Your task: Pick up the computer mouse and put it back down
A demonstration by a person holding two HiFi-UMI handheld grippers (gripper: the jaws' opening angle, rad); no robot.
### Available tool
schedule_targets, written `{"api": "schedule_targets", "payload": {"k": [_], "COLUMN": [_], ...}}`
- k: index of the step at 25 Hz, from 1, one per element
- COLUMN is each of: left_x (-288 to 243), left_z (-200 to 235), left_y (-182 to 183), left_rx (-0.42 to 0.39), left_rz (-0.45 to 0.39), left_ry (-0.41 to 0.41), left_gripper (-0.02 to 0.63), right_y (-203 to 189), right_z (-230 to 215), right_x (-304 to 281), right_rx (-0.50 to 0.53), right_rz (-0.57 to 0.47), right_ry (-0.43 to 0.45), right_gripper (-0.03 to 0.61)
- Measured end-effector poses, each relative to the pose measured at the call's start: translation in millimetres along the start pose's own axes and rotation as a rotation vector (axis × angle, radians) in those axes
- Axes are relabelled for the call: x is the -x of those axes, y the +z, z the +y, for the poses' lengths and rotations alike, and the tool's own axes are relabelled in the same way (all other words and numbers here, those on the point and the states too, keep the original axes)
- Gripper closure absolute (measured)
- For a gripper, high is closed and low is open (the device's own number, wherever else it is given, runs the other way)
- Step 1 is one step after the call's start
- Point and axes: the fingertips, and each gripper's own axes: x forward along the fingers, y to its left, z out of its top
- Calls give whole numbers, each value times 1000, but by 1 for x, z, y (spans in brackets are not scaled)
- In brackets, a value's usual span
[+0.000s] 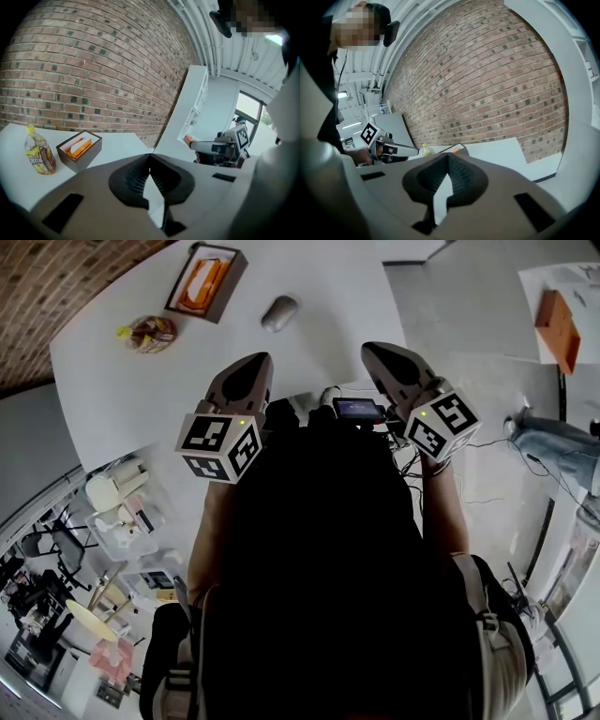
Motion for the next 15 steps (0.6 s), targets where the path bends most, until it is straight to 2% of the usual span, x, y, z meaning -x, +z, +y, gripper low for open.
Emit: {"api": "schedule_targets", "payload": {"k": [15], "left_x": [7], "left_z": [5], "left_y": [-7], "left_rx": [-4], "left_rz": [28], "left_ry": [10], "left_gripper": [598], "right_y": [-3], "right_z": [5], "right_x": [-1], "right_rx": [-9], "right_rz": [-1], "right_ry": [-8], "right_gripper": [563]}}
